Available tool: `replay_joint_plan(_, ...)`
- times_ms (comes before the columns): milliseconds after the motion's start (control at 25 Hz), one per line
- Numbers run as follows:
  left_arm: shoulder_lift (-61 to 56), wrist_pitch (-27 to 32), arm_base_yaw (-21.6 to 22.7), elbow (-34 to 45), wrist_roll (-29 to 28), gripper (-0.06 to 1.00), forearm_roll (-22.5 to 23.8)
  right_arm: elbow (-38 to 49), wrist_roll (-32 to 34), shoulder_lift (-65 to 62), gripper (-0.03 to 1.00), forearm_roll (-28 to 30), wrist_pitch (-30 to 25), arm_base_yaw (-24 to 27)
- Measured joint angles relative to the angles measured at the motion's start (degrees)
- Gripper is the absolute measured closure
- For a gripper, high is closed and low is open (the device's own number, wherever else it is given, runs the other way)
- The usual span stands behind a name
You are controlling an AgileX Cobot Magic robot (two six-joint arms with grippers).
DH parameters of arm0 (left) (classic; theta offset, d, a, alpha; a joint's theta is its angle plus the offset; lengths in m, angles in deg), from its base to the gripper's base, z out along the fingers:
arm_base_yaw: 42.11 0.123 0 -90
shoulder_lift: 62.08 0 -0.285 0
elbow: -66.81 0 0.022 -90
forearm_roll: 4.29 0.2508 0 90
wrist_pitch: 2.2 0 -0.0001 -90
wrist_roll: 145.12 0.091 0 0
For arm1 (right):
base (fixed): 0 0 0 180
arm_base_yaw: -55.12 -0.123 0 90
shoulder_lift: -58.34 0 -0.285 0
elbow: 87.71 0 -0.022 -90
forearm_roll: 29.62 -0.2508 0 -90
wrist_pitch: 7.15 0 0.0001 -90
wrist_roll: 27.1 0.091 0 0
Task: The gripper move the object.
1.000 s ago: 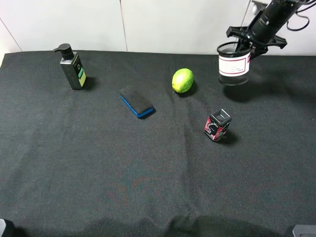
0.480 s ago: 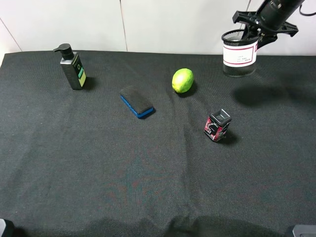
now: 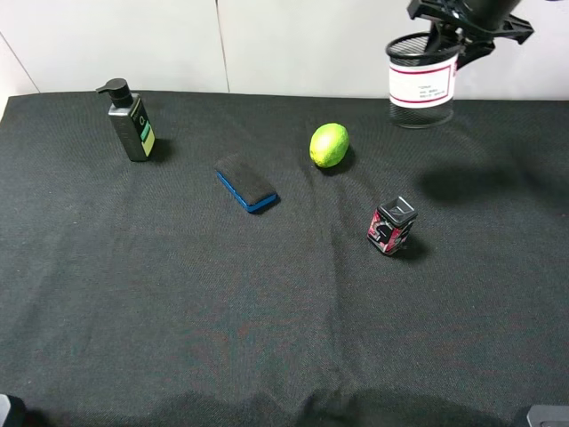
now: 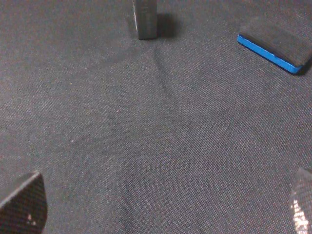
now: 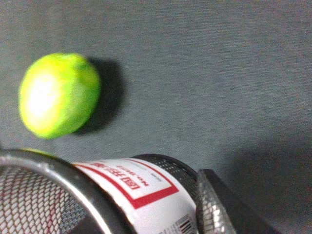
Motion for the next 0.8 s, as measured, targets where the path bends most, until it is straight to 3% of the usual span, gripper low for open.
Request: replay_joint_plan(800,0.00,0.00,0.00,0.00,0.00,-0.05,0.00,0.00,0.25,-5.72,0.75,-1.13,-1.51,-22.21)
